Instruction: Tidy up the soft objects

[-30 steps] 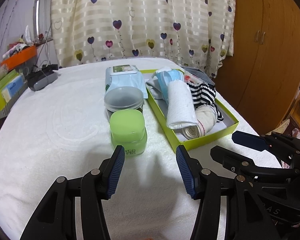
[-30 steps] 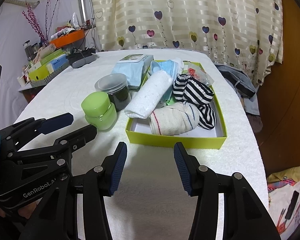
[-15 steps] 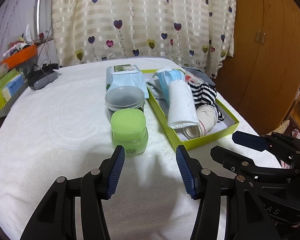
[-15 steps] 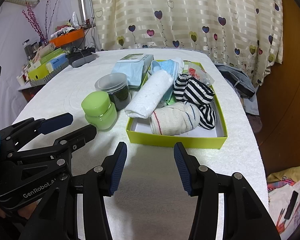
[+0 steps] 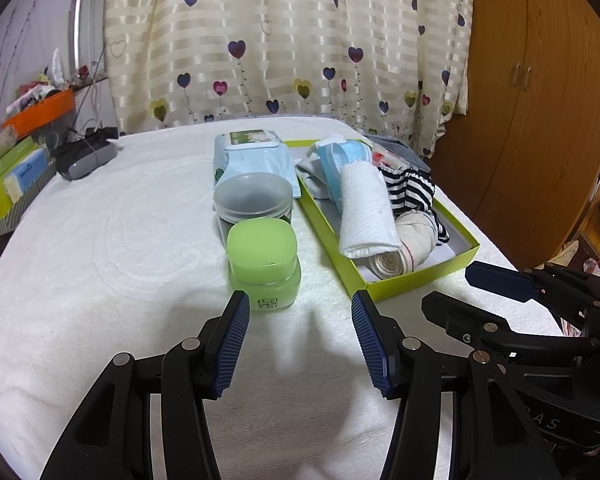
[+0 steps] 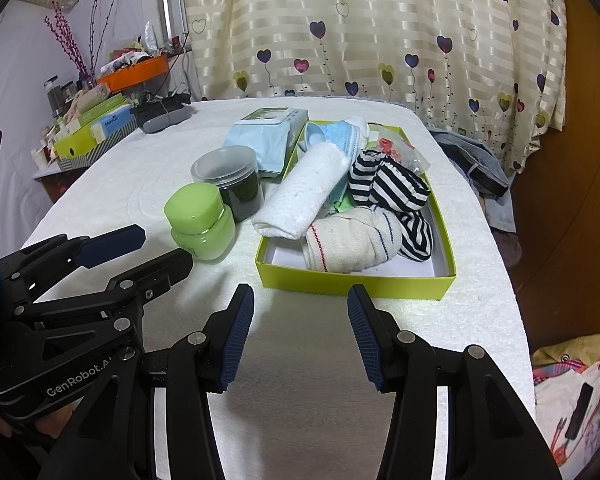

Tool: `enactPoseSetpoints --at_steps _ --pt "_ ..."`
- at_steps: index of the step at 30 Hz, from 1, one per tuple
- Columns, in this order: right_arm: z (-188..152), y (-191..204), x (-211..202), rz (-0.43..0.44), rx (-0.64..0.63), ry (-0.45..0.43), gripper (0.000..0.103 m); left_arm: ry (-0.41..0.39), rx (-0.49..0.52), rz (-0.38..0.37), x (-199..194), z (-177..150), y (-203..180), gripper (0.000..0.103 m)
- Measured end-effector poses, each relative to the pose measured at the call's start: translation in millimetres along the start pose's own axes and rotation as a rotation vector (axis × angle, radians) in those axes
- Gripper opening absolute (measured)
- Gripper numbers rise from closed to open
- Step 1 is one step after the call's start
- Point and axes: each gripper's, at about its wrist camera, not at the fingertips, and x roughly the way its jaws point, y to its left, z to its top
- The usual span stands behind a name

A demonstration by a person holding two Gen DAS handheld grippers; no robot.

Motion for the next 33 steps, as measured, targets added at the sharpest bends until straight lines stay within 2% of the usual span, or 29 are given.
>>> enactPoseSetpoints --at_steps 33 --pt "-3.3 -3.4 -1.2 0.001 0.003 -0.001 0.05 -0.001 0.003 0.001 1.4 -2.4 1.8 0.052"
